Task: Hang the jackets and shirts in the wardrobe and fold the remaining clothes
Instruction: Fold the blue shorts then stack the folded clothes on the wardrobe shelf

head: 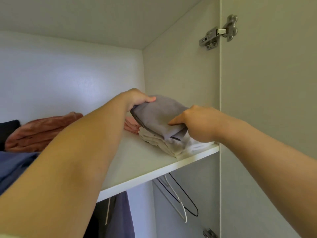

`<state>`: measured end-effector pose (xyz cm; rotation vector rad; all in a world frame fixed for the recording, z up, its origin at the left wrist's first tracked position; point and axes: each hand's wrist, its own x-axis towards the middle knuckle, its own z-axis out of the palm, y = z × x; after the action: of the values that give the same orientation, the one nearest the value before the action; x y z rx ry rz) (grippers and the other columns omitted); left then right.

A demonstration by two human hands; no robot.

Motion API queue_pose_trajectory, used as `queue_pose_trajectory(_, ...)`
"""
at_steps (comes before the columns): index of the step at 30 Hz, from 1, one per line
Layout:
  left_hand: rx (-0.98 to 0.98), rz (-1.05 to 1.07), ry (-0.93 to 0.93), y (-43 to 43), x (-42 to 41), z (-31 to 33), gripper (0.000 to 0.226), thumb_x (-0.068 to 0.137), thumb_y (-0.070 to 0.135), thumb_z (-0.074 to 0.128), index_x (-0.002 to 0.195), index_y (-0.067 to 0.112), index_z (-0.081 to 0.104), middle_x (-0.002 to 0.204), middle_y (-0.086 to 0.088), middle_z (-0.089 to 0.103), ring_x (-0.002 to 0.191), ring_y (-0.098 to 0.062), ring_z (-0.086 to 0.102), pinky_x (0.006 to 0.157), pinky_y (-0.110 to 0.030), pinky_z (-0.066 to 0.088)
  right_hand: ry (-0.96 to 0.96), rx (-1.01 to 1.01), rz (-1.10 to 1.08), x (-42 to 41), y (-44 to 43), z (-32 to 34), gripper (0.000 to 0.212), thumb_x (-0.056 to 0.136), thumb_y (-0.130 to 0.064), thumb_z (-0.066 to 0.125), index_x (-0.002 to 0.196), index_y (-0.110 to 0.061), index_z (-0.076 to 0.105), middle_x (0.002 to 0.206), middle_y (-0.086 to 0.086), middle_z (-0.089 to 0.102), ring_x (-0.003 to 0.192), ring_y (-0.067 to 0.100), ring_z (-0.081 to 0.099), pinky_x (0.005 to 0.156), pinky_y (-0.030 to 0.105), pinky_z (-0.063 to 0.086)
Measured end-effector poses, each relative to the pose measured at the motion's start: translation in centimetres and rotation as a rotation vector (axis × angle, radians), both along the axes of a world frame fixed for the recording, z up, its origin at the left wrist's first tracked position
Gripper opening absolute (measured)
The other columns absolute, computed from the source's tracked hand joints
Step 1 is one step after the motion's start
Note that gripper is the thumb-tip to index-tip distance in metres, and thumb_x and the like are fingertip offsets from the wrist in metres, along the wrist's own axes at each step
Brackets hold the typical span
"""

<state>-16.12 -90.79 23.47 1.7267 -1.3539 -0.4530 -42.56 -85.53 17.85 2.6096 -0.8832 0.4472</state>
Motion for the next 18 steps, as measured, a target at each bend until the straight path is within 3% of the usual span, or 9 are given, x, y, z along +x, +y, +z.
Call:
queue_pose_trajectory(3,0.059,0.033,-0.069,-3.2,-0.1,-1.1,0.062,0.079,0.046,0.085,0.121,0.003,0.068,0.112,-0.015,0.073,0.101,-0.033,0.071,0.094,-0.047,0.058,-0.003,0.092,0.014,0.0,-3.0,-0.3,0.053,0.088,-0.006,0.05,0.122,-0.043,0.067,0.099,-0.003,0.068,0.07,0.007,0.05,0.054,0.026,0.038)
queue_pose_trajectory(7,0.137,0.024,-0.157,-6.6,0.8,-2.9,0.052,0.082,0.049,0.081,0.111,0.007,0.07,0.084,-0.01,0.077,0.067,-0.024,0.075,0.047,-0.03,0.056,0.007,0.137,0.022,0.0,-5.7,-1.5,0.055,0.084,-0.003,0.048,0.118,-0.043,0.067,0.098,-0.006,0.069,0.077,0.015,0.054,0.06,0.031,0.044)
queue_pose_trajectory(9,0.164,-0.04,-0.248,-8.2,1.2,-5.2,0.047,0.084,0.051,0.079,0.11,0.013,0.073,0.094,-0.006,0.077,0.079,-0.022,0.076,0.058,-0.03,0.06,0.067,0.164,0.037,0.1,-6.2,-2.4,0.056,0.084,-0.004,0.047,0.121,-0.042,0.066,0.098,-0.006,0.068,0.081,0.017,0.054,0.064,0.033,0.046)
queue_pose_trajectory(10,0.178,-0.089,-0.321,-8.8,1.3,-6.5,0.041,0.086,0.053,0.076,0.109,0.019,0.076,0.102,-0.002,0.077,0.094,-0.022,0.074,0.077,-0.035,0.062,0.1,0.179,0.05,0.1,-6.3,-3.0,0.058,0.085,-0.005,0.045,0.126,-0.042,0.063,0.102,-0.005,0.069,0.083,0.018,0.054,0.065,0.032,0.045)
queue_pose_trajectory(12,0.201,-0.126,-0.431,-9.5,1.5,-8.3,0.031,0.086,0.063,0.07,0.095,0.034,0.078,0.108,0.014,0.072,0.112,-0.015,0.063,0.104,-0.032,0.047,0.156,0.187,0.056,0.2,-6.2,-4.0,0.065,0.086,-0.007,0.045,0.14,-0.041,0.052,0.112,-0.002,0.069,0.094,0.023,0.059,0.061,0.028,0.038)
queue_pose_trajectory(13,0.23,-0.1,-0.447,-9.4,1.5,-8.5,0.034,0.083,0.069,0.068,0.091,0.037,0.075,0.112,0.016,0.067,0.116,-0.015,0.056,0.104,-0.029,0.039,0.18,0.179,0.044,0.2,-6.0,-4.4,0.07,0.084,-0.008,0.047,0.146,-0.04,0.045,0.115,-0.002,0.068,0.1,0.025,0.06,0.058,0.026,0.034)
queue_pose_trajectory(15,0.301,-0.048,-0.468,-9.4,1.7,-8.4,0.059,0.081,0.076,0.063,0.117,0.03,0.07,0.135,0.002,0.057,0.127,-0.022,0.048,0.099,-0.03,0.031,0.208,0.179,0.013,0.4,-5.7,-4.6,0.08,0.078,-0.008,0.051,0.15,-0.04,0.038,0.115,-0.004,0.067,0.104,0.026,0.061,0.054,0.022,0.031)
queue_pose_trajectory(17,0.368,-0.053,-0.482,-9.6,1.4,-8.1,0.081,0.083,0.075,0.06,0.137,0.016,0.06,0.146,-0.005,0.051,0.123,-0.025,0.052,0.095,-0.029,0.037,0.204,0.197,0.007,0.3,-5.4,-4.6,0.074,0.076,-0.009,0.053,0.143,-0.039,0.047,0.11,-0.005,0.068,0.101,0.025,0.063,0.056,0.021,0.036)
queue_pose_trajectory(18,0.384,-0.058,-0.498,-9.3,1.1,-8.1,0.075,0.085,0.074,0.059,0.133,0.016,0.062,0.136,-0.002,0.056,0.111,-0.02,0.058,0.088,-0.026,0.045,0.205,0.203,0.004,0.2,-5.1,-4.7,0.069,0.076,-0.009,0.054,0.139,-0.036,0.049,0.109,-0.005,0.067,0.1,0.025,0.063,0.06,0.024,0.043)
